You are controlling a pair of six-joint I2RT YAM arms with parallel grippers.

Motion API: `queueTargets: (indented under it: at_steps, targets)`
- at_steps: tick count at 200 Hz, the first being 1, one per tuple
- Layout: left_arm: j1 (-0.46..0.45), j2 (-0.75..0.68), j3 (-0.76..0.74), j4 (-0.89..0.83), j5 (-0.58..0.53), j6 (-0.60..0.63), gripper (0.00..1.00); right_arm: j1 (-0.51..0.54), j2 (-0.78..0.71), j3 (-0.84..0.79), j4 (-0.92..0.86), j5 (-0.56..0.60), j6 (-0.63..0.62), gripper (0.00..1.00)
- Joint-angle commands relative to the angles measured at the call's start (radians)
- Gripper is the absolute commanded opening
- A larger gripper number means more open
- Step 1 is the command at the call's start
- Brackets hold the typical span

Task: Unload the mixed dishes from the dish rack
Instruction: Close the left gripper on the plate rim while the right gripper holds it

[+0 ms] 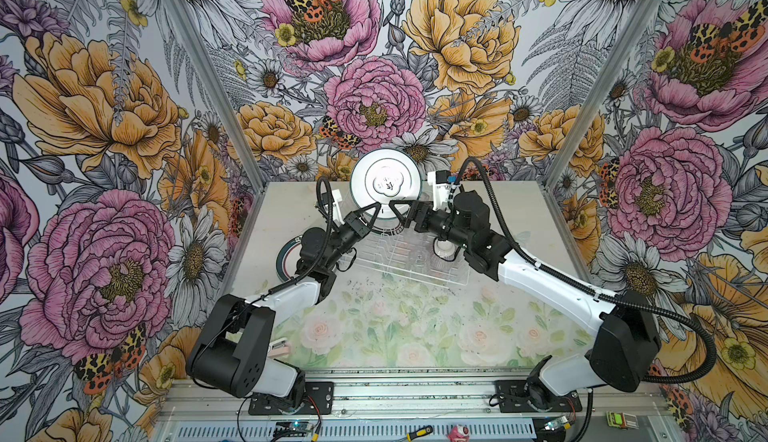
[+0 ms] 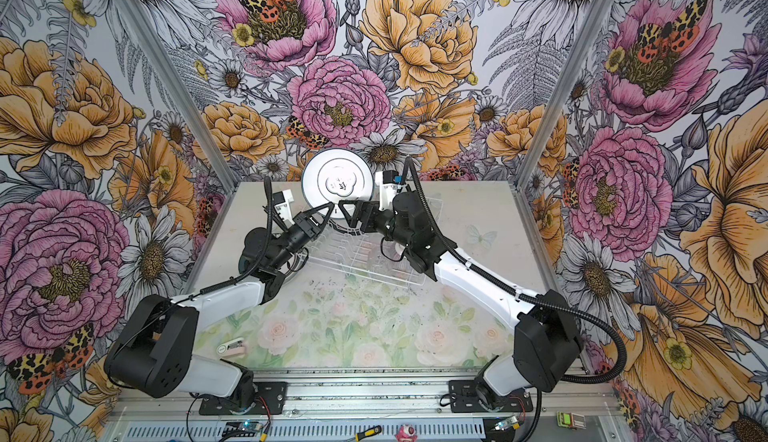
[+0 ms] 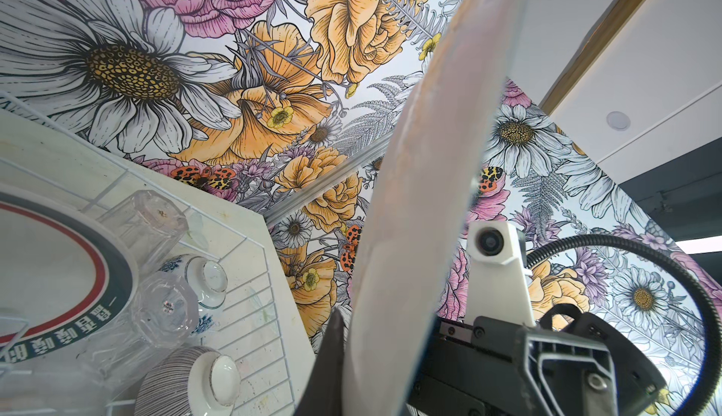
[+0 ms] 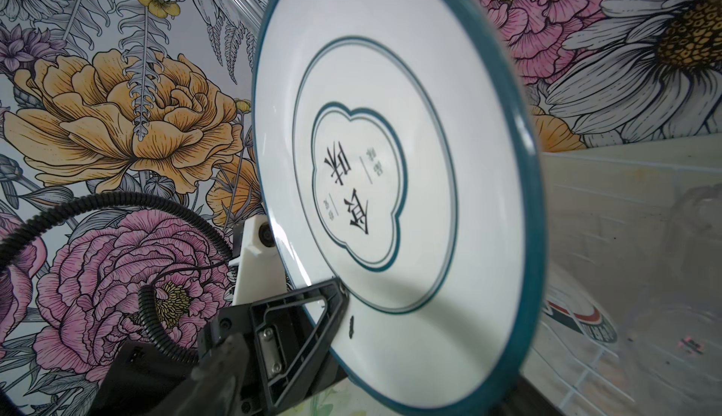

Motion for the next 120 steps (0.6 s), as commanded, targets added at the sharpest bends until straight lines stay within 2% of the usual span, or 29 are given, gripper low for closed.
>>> queueTargets:
  at_steps: [1, 34, 46, 70, 100, 120]
  targets:
    - [0.007, -0.039, -0.012, 0.037, -0.029, 0.029, 0.0, 0.001, -0.005, -0.008, 0.027, 0.025, -0.008, 0.88]
    - [0.011, -0.043, -0.013, 0.035, -0.029, 0.029, 0.0, -0.001, -0.004, -0.007, 0.023, 0.036, -0.012, 0.88]
    - [0.012, -0.046, -0.015, 0.035, -0.029, 0.028, 0.0, -0.005, -0.013, -0.011, 0.007, 0.054, -0.031, 0.92]
    - [0.017, -0.058, -0.019, 0.029, -0.029, 0.03, 0.0, -0.016, -0.07, -0.048, -0.063, 0.169, -0.091, 0.99]
    - [0.031, -0.065, -0.019, 0.011, -0.022, 0.043, 0.0, -0.048, -0.169, -0.122, -0.161, 0.323, -0.131, 0.99]
    - [0.075, -0.064, -0.019, -0.016, -0.009, 0.037, 0.0, -0.073, -0.236, -0.182, -0.182, 0.398, -0.137, 0.99]
